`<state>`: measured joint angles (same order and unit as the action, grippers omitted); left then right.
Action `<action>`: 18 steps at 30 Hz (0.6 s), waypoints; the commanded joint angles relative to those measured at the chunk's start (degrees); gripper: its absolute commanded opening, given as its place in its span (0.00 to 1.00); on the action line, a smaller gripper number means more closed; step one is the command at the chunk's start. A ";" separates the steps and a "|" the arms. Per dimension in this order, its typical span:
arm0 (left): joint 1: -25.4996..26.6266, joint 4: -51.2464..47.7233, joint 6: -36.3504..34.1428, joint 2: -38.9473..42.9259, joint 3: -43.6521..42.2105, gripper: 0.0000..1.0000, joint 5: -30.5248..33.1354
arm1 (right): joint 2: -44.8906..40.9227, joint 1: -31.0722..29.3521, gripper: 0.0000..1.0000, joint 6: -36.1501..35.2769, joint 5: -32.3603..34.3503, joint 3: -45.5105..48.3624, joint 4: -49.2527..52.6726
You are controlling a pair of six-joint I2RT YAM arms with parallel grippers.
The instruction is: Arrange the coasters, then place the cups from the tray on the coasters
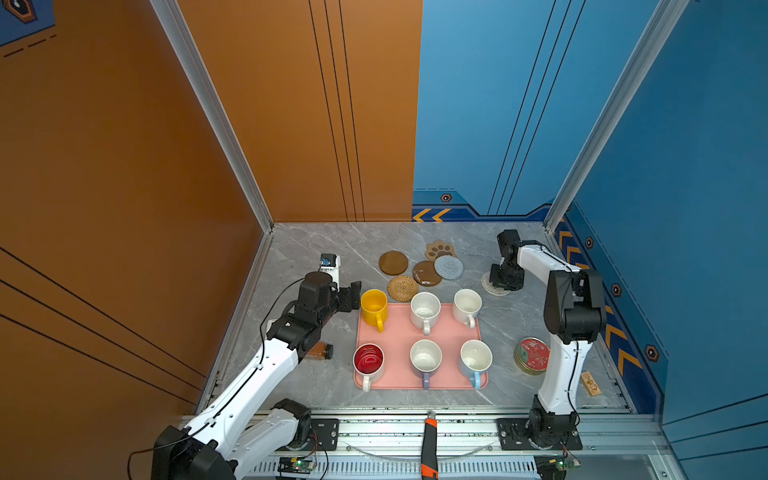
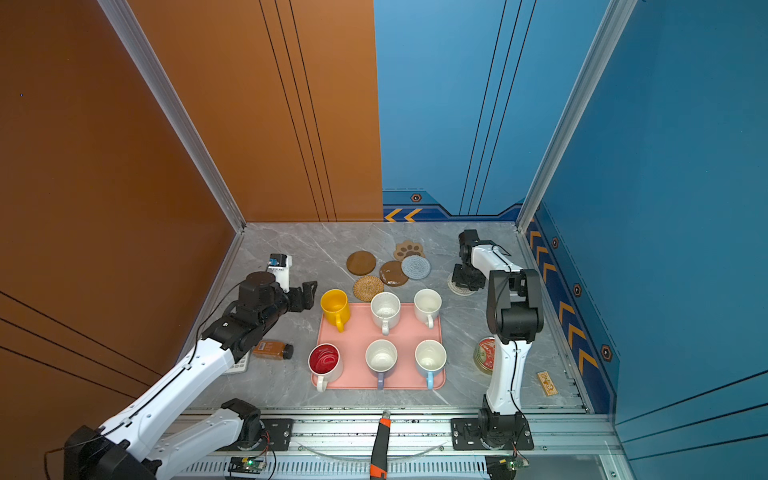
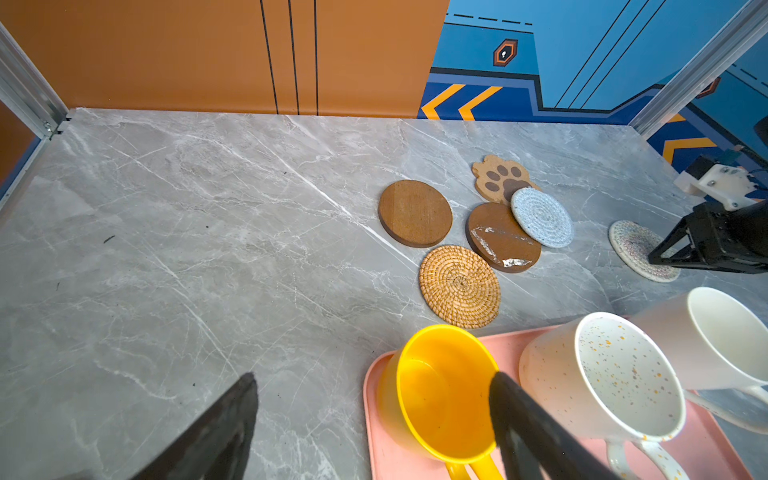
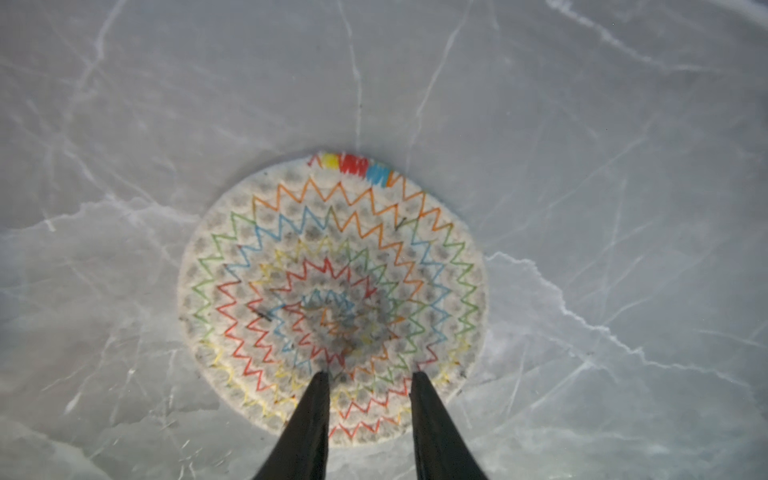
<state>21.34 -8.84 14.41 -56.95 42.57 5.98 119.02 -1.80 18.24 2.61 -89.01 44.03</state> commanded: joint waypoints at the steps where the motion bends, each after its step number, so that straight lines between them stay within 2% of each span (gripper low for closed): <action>1: 0.63 -0.91 -0.94 0.83 2.08 0.87 0.53 | -3.66 -0.19 0.32 -0.29 -1.91 -4.01 3.61; 10: 1.24 -0.92 -1.05 1.66 2.12 0.87 0.51 | -3.39 -6.65 0.38 0.34 -1.86 -11.11 4.35; 14: 1.64 -0.89 -1.56 1.73 2.16 0.88 -0.60 | -0.55 -11.90 0.41 -0.09 0.81 -17.03 4.39; 18: 2.27 -0.91 -1.76 1.67 1.95 0.87 -0.79 | 6.08 -16.33 0.47 0.29 1.96 -23.72 4.37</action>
<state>22.87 -8.86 13.93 -56.07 42.89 5.91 120.97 -15.97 18.24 2.66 -109.16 46.85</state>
